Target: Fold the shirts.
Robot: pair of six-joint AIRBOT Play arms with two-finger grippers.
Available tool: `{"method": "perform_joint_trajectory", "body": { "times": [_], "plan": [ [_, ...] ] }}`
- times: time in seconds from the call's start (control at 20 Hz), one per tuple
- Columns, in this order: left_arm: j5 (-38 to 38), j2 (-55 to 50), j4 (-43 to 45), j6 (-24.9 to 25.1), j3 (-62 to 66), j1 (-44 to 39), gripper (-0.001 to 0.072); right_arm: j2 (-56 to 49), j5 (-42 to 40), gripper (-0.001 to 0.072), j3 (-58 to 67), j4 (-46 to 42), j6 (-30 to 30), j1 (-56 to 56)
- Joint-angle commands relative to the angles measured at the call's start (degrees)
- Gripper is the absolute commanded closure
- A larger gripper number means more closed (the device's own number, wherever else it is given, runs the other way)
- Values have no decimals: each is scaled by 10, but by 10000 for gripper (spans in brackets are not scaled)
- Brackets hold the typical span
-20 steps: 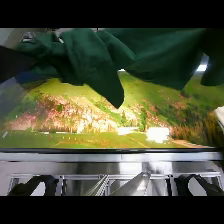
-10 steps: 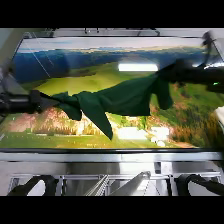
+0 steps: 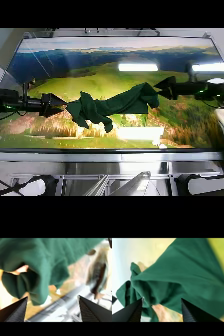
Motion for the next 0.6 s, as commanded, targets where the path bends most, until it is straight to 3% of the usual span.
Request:
{"method": "perform_joint_trajectory", "body": {
  "times": [0.0,0.15,0.3,0.4,0.55],
  "plan": [
    [21,38,-2,-54,-10,-15,-13,15,51,193,-1,-66,5,-96],
    [-46,98,-3,-95,-87,-93,4,14,46,194,-34,-73,2,-137],
    [-167,126,-2,-129,-143,-196,4,14,46,236,-66,-72,-10,-136],
    [-254,117,-3,-141,-160,-244,5,14,47,235,-75,-73,-14,-124],
    [-313,57,-22,-141,-160,-281,4,14,52,236,-76,-67,-14,-105]
  ]
}}
